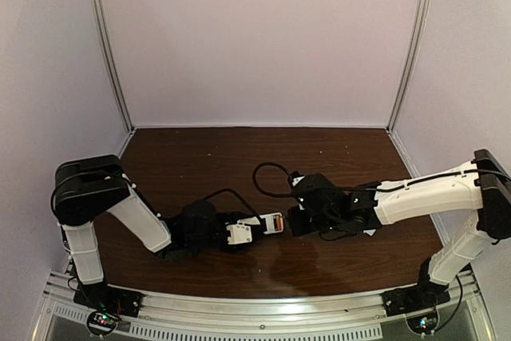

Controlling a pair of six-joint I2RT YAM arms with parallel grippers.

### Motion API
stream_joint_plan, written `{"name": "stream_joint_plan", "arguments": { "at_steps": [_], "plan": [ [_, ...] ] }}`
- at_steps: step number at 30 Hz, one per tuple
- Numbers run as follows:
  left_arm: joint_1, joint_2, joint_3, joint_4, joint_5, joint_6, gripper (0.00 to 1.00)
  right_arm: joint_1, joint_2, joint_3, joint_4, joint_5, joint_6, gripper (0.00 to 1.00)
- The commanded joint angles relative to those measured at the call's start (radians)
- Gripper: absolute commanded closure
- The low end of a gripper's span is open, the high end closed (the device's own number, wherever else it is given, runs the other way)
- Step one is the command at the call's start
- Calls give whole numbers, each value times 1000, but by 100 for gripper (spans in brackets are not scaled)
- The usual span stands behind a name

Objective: Unload the batteries from the remote control

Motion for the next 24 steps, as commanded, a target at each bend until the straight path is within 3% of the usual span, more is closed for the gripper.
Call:
{"name": "stream_joint_plan", "arguments": {
  "at_steps": [1, 9, 24],
  "plan": [
    [-18, 22, 25, 48, 58, 35, 100, -33, -52, -124, 123, -164, -81, 100],
    [-18, 22, 17, 61, 67, 38, 100, -65, -161, -261, 294, -300, -173, 100],
    [-18, 27, 13, 72, 72, 45, 100, -84, -147, -311, 312, -312, -183, 100]
  ]
}}
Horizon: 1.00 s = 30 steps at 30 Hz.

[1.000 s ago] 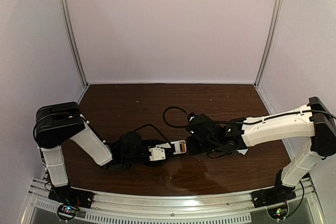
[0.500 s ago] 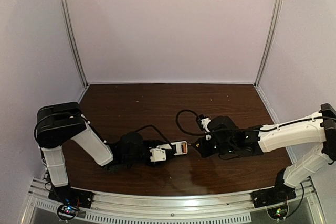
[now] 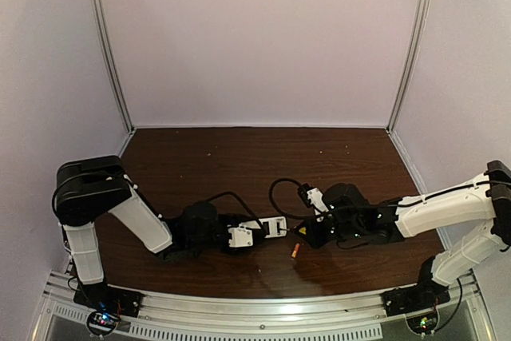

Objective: Unload the batteries from the remote control

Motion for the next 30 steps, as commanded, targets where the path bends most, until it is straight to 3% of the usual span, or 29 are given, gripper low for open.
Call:
{"name": "stream_joint_plan", "arguments": {
  "at_steps": [1, 14, 24, 30],
  "plan": [
    [-9, 17, 7, 64, 29, 14, 100, 1, 13, 7, -7, -39, -1, 100],
    [-9, 17, 10, 59, 16, 15, 100, 2, -33, 103, -183, 7, 56, 100],
    [-9, 16, 13, 62, -3, 12, 100, 12, -163, 149, -313, 36, 87, 100],
    [-9, 15, 11, 62, -7, 12, 100, 25, -234, 197, -575, 176, 208, 100]
  ]
}}
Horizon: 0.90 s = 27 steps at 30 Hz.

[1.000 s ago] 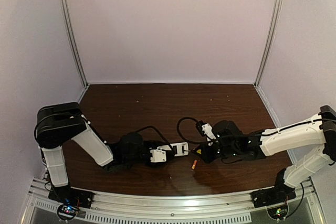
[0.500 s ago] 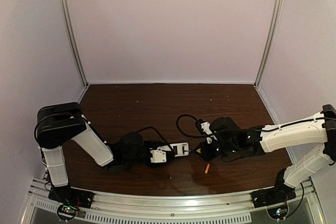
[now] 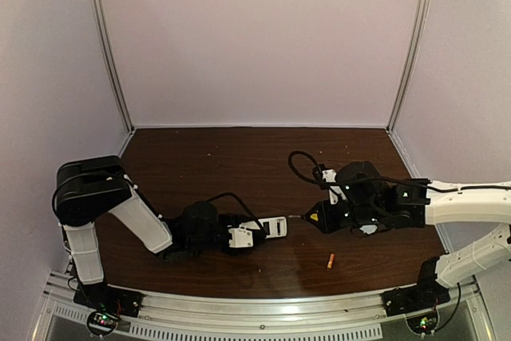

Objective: Unload the batteries from the remote control

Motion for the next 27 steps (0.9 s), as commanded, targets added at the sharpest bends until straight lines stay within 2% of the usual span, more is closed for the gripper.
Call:
{"name": "stream_joint_plan", "arguments": {
  "at_steps": [1, 5, 14, 20, 27],
  "plan": [
    [-8, 14, 11, 59, -3, 4, 100, 20, -60, 50, -282, 159, 129, 100],
    [-8, 10, 10, 59, 1, 3, 100, 48, -133, 71, -419, 243, 216, 100],
    [-8, -5, -1, 63, 27, 4, 100, 56, -188, 102, -597, 292, 275, 100],
    [-8, -25, -36, 114, 66, 12, 100, 61, -208, 39, -438, 219, 182, 100],
    [-8, -31, -65, 173, 97, 23, 100, 89, -216, -10, -270, 209, 54, 100]
  ]
}}
